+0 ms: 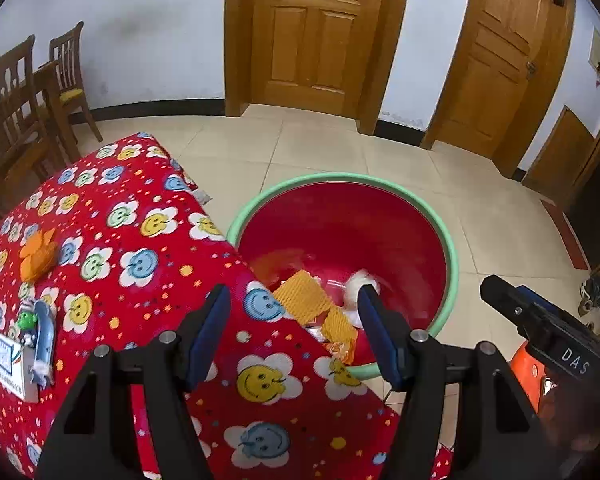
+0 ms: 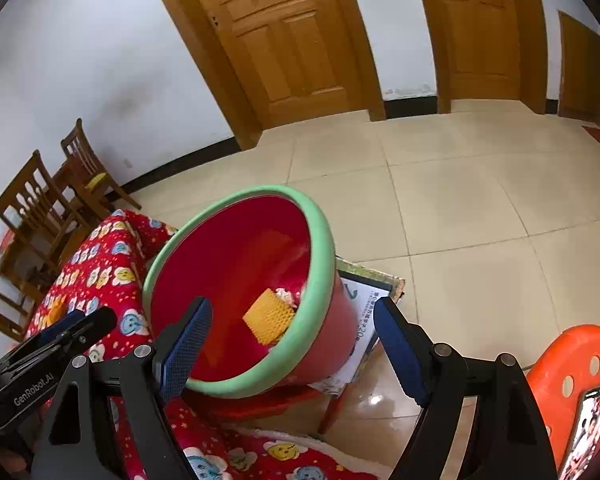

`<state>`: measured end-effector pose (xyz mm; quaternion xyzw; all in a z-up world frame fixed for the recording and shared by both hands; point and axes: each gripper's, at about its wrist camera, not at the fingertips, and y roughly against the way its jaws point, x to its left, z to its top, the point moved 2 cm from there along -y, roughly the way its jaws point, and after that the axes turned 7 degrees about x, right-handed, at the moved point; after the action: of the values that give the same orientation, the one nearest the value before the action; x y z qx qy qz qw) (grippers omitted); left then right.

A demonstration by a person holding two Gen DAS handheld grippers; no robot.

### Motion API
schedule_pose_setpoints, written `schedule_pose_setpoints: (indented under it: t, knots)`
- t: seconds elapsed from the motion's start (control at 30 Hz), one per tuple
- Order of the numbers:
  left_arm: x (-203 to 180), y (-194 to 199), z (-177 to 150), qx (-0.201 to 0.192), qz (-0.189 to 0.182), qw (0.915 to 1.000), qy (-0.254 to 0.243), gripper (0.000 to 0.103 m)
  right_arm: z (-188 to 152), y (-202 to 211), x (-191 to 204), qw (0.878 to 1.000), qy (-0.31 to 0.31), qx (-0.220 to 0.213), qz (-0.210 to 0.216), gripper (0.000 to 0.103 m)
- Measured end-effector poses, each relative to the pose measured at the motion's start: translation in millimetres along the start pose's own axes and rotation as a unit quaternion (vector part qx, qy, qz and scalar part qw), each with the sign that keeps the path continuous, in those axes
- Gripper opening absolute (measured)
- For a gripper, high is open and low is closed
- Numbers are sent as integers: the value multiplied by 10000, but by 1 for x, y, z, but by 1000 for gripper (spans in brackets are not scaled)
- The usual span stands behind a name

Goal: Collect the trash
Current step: 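Open the left gripper over the red bucket to drop the tissue, then grasp the white-and-blue medicine box with the left gripper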

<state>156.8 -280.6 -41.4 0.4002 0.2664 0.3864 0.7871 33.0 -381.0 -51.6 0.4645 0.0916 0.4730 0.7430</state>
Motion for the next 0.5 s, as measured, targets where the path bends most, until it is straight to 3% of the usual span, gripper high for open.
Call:
schedule_pose_setpoints:
  t: [0.5]
  knots:
    - [54,38,-20,-225,261,9975,621,65,-14,11,42,9988,418,53,239,84]
